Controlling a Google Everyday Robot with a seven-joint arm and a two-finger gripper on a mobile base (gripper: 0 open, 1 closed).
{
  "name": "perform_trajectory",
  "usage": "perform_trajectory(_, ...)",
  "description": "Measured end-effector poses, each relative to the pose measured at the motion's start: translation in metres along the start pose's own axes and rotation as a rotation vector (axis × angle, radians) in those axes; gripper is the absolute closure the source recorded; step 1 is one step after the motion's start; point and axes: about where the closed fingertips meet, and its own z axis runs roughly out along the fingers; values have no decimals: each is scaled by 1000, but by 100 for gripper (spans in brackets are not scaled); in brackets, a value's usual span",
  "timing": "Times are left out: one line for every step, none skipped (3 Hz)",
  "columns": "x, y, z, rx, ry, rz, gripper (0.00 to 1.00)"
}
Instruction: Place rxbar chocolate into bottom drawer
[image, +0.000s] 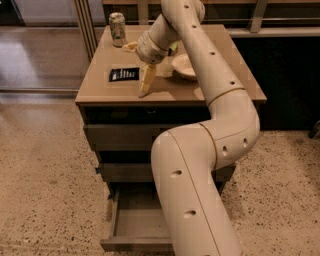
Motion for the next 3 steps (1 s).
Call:
perform_trajectory(-13,-4,-11,2,39,-15,0)
perform_trajectory(-31,-12,-27,5,108,-40,0)
perform_trajectory(-36,-22,-20,22,135,-38,0)
